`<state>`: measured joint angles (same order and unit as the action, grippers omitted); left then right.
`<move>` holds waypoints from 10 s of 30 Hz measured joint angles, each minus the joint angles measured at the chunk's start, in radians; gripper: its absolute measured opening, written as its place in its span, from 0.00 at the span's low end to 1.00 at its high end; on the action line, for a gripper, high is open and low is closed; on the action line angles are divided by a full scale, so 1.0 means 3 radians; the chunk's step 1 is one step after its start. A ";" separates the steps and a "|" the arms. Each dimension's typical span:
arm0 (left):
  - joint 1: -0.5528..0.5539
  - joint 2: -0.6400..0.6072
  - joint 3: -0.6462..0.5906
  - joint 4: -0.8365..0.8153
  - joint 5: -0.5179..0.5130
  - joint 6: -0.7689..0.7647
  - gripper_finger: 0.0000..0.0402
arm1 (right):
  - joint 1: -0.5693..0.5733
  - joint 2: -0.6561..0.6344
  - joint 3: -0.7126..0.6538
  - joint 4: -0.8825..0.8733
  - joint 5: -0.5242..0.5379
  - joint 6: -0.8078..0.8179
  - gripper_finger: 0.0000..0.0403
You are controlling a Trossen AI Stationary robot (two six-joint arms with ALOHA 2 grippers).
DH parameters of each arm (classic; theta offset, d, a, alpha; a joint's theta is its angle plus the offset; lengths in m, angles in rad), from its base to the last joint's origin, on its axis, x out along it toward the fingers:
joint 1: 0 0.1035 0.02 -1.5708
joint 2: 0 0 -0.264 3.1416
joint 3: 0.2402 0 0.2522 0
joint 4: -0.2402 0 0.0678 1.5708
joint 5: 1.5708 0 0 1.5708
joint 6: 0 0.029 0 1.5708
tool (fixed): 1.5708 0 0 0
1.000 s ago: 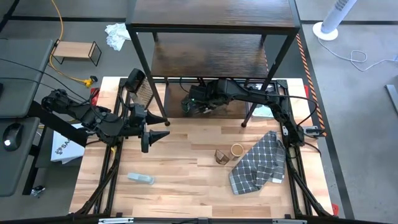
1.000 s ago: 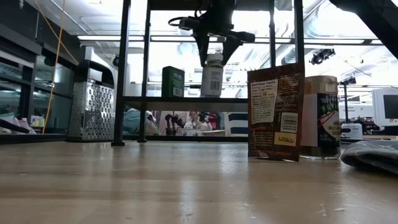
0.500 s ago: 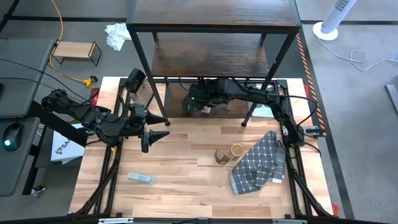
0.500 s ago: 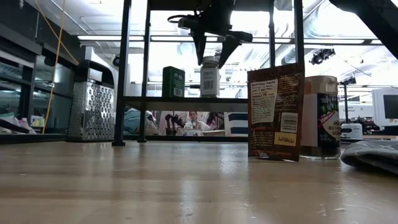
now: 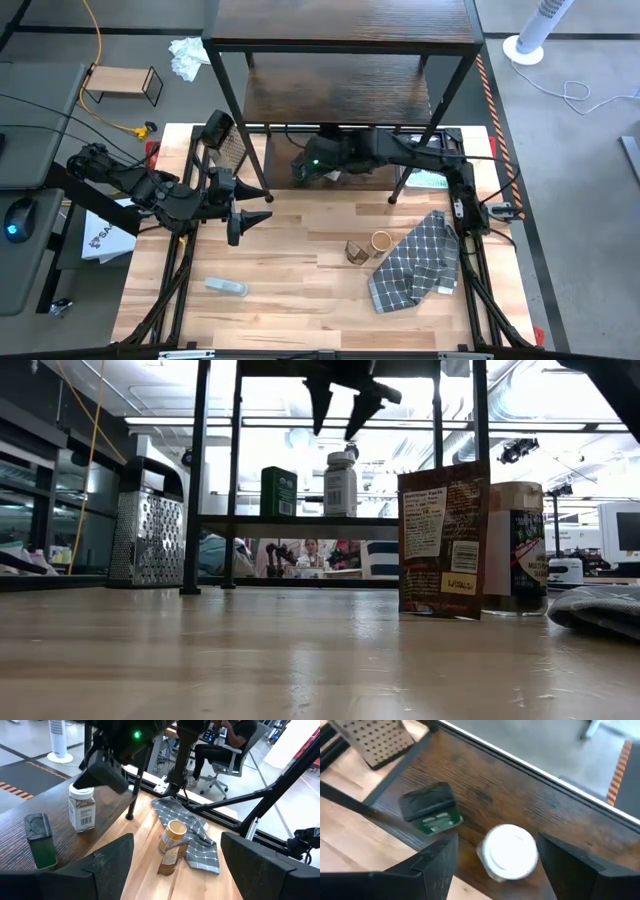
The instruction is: Shelf spices
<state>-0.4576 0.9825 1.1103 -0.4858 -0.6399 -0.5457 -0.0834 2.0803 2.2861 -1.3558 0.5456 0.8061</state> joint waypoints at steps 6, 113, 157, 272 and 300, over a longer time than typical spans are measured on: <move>0.0000 0.0000 0.0000 -0.0015 -0.0001 0.0000 0.73 | 0.0318 -0.0129 -0.0012 -0.0373 0.0133 0.0189 0.61; 0.0341 -0.0006 -0.0001 0.0047 0.0693 -0.0086 0.73 | 0.1206 -0.1035 -0.2875 0.0426 -0.1466 0.3135 0.80; 0.0481 -0.0004 -0.0001 0.0046 0.0353 -0.0361 0.73 | 0.0781 -0.1086 -0.4111 0.1570 -0.1972 0.0147 0.78; 0.0633 0.0891 0.1316 -0.0510 0.1750 0.2971 0.96 | 0.0866 -0.1636 -0.2128 0.2418 -0.2763 -0.0921 0.66; 0.0418 0.1139 0.1316 -0.0690 0.1653 0.3194 0.96 | 0.0838 -0.1327 -0.2128 0.2660 -0.2982 -0.0881 0.66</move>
<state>-0.3322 1.3243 1.5051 -0.6927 -0.1440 0.4124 0.1680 1.6821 1.6478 -0.5579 -0.3489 0.5419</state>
